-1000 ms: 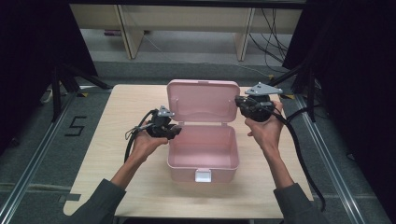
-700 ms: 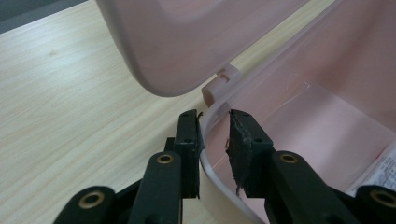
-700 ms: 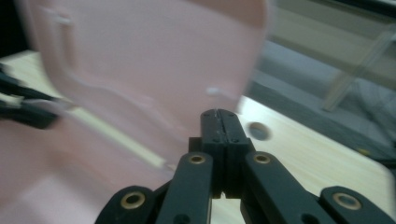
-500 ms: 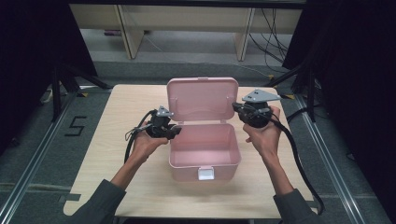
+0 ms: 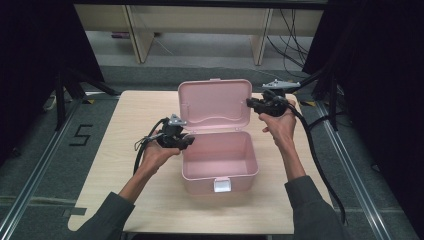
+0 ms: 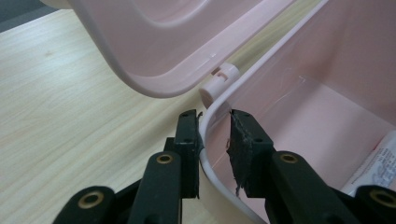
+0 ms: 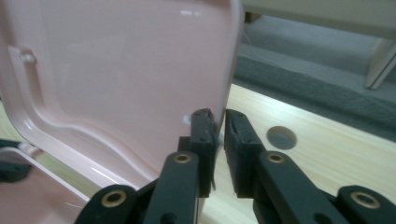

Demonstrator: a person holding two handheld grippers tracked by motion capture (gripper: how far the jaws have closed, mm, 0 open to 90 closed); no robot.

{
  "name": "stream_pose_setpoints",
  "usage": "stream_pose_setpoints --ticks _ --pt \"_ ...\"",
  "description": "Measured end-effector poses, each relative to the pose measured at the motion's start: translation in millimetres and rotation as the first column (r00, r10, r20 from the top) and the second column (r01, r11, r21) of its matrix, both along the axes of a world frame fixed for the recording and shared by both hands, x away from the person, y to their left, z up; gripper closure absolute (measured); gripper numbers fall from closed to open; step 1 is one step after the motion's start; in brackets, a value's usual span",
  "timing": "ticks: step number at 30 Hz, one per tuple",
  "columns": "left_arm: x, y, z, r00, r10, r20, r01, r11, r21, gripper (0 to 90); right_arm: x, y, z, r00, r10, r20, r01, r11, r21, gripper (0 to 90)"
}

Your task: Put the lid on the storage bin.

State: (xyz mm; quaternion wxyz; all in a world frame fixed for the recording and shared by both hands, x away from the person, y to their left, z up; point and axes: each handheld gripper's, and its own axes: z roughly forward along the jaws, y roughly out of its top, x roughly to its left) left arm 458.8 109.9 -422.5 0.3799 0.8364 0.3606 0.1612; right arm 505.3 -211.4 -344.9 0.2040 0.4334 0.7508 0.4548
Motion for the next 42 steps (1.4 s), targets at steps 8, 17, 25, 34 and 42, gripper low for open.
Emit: stream_pose_setpoints --ticks 8,17,25,34,42 --pt "-1.5 0.5 -0.7 0.9999 0.008 0.006 -0.008 1.0000 -0.002 72.3 -6.0 2.1 0.9 0.9995 -0.011 0.031 0.011 0.9999 -0.003 84.3" --pt "-2.6 0.2 -1.6 0.9997 0.022 0.011 -0.022 0.9997 -0.007 72.3 -19.8 1.3 1.3 0.9960 -0.009 0.089 0.011 0.9997 -0.020 85.1" --pt "-4.2 -1.6 -3.4 0.9988 0.044 0.024 -0.043 0.9987 -0.029 72.2 -36.3 0.8 1.5 0.9933 -0.021 0.114 0.024 0.9994 -0.026 85.6" --pt "-4.4 -2.6 -3.9 0.9981 0.049 0.038 -0.048 0.9985 -0.026 71.8 -53.0 -0.9 -0.6 0.9866 -0.022 0.161 0.031 0.9981 -0.054 86.0" --pt "-3.6 -2.1 -5.1 0.9980 0.042 0.048 -0.040 0.9985 -0.038 71.3 -69.3 -4.7 -6.5 0.9844 -0.028 0.174 0.033 0.9991 -0.027 86.5"
